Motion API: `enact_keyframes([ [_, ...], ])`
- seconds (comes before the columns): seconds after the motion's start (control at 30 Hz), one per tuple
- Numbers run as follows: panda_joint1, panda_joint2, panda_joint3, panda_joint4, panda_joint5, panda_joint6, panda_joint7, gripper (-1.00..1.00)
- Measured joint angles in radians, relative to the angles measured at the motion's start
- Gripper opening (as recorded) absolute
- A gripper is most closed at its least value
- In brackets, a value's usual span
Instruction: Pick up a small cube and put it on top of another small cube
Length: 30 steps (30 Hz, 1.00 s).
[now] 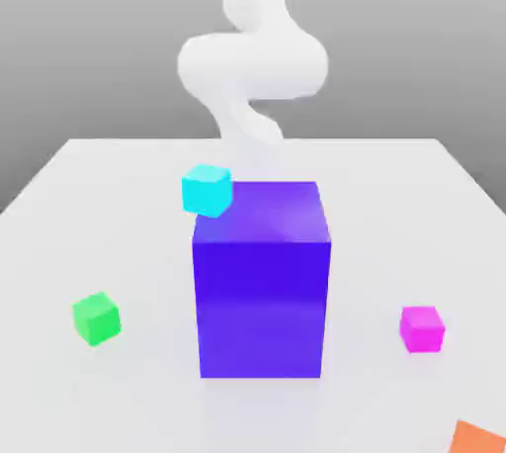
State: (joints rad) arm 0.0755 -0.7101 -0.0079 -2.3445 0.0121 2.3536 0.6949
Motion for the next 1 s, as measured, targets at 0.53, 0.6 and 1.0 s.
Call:
enact_keyframes([
  [0.53, 0.394, 0.588, 0.066, -0.288, 0.063, 0.349, -0.675, 0.0],
  [0.6, 0.441, 0.661, 0.091, -0.324, 0.045, 0.393, -0.739, 0.0],
  [1.0, 0.545, 1.021, 0.047, -0.353, -0.104, 0.653, -0.784, -1.0],
])
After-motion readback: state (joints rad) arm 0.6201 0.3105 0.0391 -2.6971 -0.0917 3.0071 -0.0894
